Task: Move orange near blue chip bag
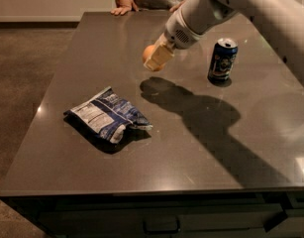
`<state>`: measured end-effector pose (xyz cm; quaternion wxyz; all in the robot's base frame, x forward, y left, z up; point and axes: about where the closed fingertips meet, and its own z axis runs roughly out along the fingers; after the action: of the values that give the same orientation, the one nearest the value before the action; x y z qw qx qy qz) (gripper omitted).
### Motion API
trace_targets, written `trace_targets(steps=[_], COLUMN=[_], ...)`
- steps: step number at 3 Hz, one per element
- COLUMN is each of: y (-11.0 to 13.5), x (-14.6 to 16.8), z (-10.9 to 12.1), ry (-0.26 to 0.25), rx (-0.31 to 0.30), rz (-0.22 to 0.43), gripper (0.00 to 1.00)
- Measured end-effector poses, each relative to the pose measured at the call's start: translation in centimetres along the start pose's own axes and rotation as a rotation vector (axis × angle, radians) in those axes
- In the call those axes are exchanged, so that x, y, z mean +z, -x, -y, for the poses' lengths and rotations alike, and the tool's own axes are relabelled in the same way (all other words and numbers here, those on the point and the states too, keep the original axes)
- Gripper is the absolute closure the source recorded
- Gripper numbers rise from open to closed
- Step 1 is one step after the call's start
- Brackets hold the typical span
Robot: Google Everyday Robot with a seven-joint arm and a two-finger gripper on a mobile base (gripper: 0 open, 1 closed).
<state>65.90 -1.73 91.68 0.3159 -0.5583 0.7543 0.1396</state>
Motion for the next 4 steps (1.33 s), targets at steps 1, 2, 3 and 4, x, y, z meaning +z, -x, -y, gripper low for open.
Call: trace_targets(steps=[1, 2, 3, 4], y=[-0.5, -0.8, -1.4, -1.9], x=[-0.1, -0.2, 0.3, 0.9], z=[-2.3, -3.9, -4.8, -5.3], ry=[0.021, 0.034, 0.036, 0.037], rx=[-0.062, -0.107, -0.140, -0.158], rz=[-0.005, -0.002, -0.017, -0.030], gripper=[1.00, 1.00, 0.83, 0.59])
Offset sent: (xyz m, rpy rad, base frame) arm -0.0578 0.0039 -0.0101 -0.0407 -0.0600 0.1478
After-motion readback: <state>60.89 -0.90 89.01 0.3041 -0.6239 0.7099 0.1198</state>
